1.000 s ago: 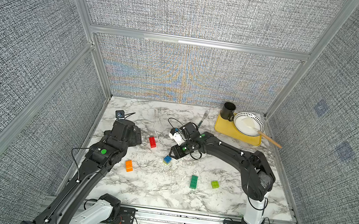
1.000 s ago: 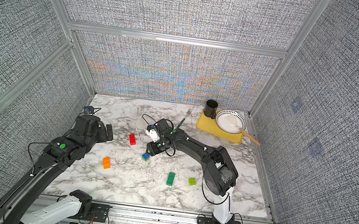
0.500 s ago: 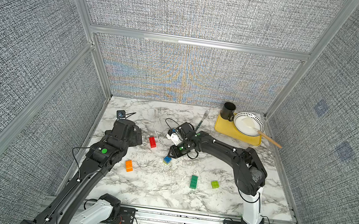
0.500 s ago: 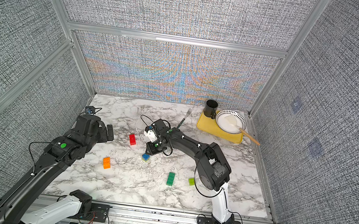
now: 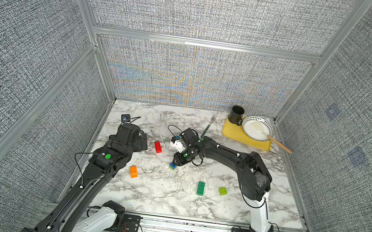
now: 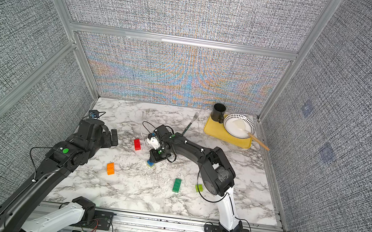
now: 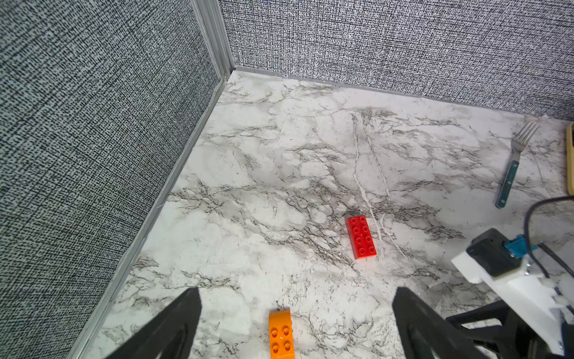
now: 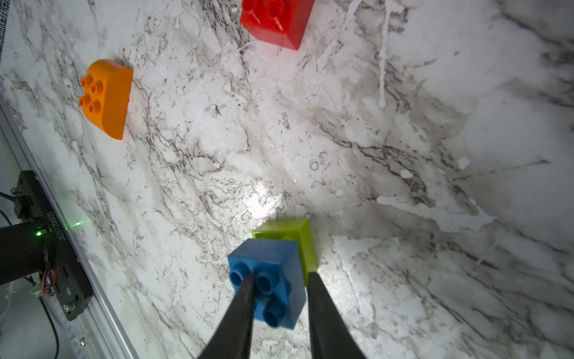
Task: Assemble an ice cream with lego
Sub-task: Assemble the lego brick with the lego brick.
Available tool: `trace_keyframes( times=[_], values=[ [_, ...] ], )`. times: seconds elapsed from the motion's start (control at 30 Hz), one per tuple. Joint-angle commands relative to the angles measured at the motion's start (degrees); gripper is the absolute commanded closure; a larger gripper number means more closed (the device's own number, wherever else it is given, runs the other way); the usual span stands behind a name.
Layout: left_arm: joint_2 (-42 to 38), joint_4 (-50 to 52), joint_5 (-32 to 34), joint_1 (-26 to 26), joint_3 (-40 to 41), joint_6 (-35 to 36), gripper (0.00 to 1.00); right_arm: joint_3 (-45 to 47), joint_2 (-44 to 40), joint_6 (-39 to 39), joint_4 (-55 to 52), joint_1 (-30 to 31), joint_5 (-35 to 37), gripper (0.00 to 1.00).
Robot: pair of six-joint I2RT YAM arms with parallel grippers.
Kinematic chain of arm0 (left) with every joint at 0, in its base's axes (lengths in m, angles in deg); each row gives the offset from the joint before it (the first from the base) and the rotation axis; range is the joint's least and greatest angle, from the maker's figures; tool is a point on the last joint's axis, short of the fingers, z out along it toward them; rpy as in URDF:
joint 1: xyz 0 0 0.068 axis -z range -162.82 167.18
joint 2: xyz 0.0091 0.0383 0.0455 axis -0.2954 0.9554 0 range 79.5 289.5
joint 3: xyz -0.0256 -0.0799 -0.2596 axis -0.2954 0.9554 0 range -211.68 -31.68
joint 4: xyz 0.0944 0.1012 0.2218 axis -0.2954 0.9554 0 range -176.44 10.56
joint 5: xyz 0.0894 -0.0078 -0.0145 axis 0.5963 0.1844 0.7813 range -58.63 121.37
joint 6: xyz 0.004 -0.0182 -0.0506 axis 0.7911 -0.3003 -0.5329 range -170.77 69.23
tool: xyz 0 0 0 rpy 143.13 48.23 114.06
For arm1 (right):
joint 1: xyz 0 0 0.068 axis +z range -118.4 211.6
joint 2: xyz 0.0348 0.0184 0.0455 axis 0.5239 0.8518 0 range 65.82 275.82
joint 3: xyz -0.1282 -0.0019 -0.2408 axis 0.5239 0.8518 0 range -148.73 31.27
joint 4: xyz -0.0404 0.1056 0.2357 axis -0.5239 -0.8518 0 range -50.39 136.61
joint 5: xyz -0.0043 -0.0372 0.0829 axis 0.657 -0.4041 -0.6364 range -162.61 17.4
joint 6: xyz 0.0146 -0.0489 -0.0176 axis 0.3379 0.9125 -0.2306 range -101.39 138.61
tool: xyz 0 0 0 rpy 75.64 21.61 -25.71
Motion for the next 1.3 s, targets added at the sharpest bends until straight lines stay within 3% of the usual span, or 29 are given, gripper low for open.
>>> trace_keyframes(
  times=[0.0, 0.8, 1.03, 1.27],
  values=[
    [0.09, -1.0, -0.26, -0.02, 0.02, 0.24, 0.0, -0.84, 0.58, 0.38, -1.05, -0.01, 0.73, 0.69],
    [2.75, -3.14, -11.22, 0.02, 0.54, 3.29, 0.0, 1.18, 1.16, 0.72, 0.65, -2.21, -2.31, 0.69],
    [5.06, -4.38, -21.44, 0.08, 0.45, 6.23, 0.0, 3.18, 2.69, -1.98, 2.73, -3.84, -4.96, 0.69],
    [7.38, -4.67, -26.47, 0.08, 0.3, 6.8, 0.0, 5.06, 1.71, -3.29, 5.07, -4.82, -8.02, 0.61]
  ],
)
